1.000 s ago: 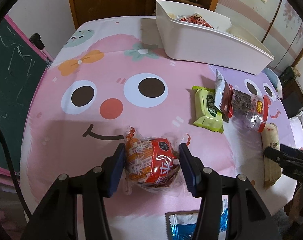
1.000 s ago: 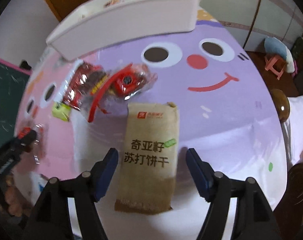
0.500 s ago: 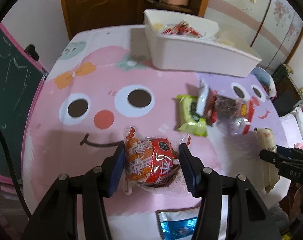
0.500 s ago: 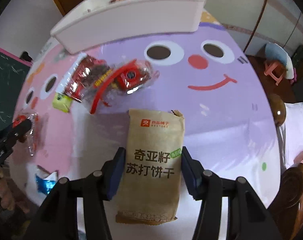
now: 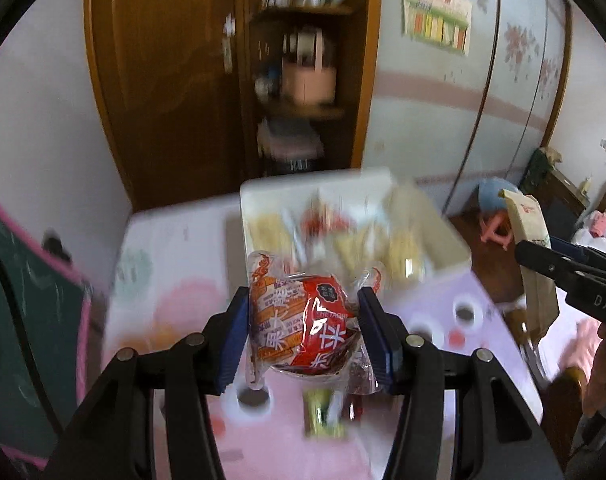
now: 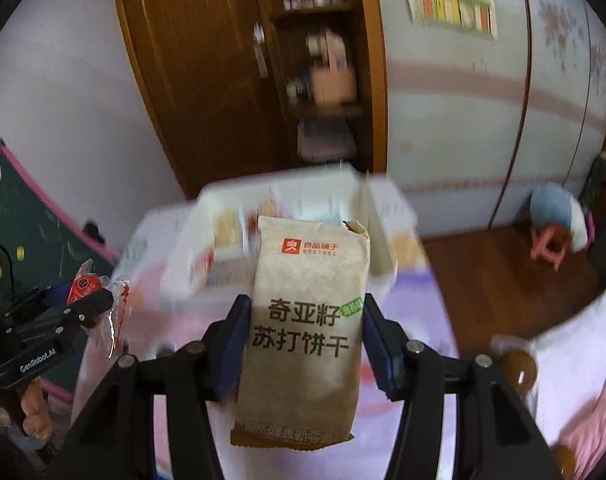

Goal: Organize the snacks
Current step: 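Carry both packs to the white tray and release them inside, then withdraw both grippers from the tray back over the remaining snacks, then grasp the blue wrapper with the left gripper while the right grasps the red-wrapped bread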

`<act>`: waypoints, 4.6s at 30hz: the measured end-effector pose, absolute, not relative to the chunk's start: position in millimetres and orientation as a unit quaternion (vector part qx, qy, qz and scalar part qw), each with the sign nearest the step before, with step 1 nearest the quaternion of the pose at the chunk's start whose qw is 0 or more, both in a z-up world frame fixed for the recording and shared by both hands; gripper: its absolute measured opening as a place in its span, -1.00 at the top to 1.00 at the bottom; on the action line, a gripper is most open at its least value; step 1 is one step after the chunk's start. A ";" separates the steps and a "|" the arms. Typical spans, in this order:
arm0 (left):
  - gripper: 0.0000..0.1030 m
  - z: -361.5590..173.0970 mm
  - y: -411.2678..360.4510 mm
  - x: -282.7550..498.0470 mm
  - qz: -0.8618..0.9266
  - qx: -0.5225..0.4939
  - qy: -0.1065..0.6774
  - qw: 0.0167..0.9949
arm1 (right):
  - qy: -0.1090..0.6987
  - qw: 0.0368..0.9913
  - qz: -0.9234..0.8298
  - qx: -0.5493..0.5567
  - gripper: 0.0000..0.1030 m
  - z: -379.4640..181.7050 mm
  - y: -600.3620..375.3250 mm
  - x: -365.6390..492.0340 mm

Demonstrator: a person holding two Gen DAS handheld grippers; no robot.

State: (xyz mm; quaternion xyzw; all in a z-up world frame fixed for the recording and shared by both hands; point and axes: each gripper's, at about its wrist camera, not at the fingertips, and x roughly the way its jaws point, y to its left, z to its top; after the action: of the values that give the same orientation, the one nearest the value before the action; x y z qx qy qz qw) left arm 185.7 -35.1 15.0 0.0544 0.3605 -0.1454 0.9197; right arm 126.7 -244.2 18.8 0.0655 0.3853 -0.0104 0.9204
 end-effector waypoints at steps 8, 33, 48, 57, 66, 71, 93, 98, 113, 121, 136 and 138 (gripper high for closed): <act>0.00 44.7 -75.7 255.8 -0.143 0.069 0.333 0.929 | 0.342 0.938 -0.020 0.055 -0.06 57.3 -251.9 214.7; -0.78 -28.6 -81.2 295.6 -0.115 0.042 0.350 0.929 | 0.448 0.893 -0.032 0.014 -0.08 -42.8 -236.8 282.5; -0.78 38.9 -65.8 175.6 -0.137 0.030 0.284 0.948 | 0.389 0.920 -0.043 0.020 -0.08 33.0 -222.7 172.0; -0.78 51.3 -62.1 81.9 -0.186 0.054 0.269 0.943 | 0.360 0.931 -0.056 0.011 -0.08 65.4 -219.0 104.0; -0.79 41.5 -42.9 28.9 -0.185 0.040 0.307 0.933 | 0.364 0.930 -0.040 0.013 -0.08 58.1 -209.0 50.2; -0.85 24.2 -24.1 15.1 -0.170 0.034 0.329 0.928 | 0.371 0.928 -0.040 0.014 -0.08 43.5 -203.4 31.0; -0.86 -100.5 24.4 26.2 -0.104 0.034 0.454 0.884 | 0.450 0.892 0.006 0.042 -0.08 -43.0 -208.3 11.5; -0.86 -135.7 33.1 28.4 -0.118 0.038 0.505 0.854 | 0.486 0.870 0.008 0.080 -0.08 -73.6 -220.9 15.1; -0.68 -197.0 -24.7 15.1 -0.232 0.273 0.506 0.785 | 0.534 0.840 0.035 0.087 -0.08 -117.2 -214.5 25.6; 0.39 -194.6 -22.8 46.3 -0.253 0.168 0.536 0.788 | 0.527 0.844 0.056 0.080 -0.08 -121.1 -211.0 53.3; 0.50 -198.5 -5.5 68.6 -0.239 0.086 0.548 0.797 | 0.532 0.839 0.107 0.031 -0.08 -168.2 -217.8 113.9; 0.50 -198.6 -3.6 71.7 -0.238 0.076 0.552 0.795 | 0.532 0.838 0.119 0.037 -0.08 -169.5 -218.8 118.1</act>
State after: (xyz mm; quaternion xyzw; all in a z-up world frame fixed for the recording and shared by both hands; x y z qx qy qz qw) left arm 71.7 -3.6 -198.6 0.0758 0.5524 -0.2381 0.7953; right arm 118.1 -218.8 -169.5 0.0374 0.5320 0.1188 0.8376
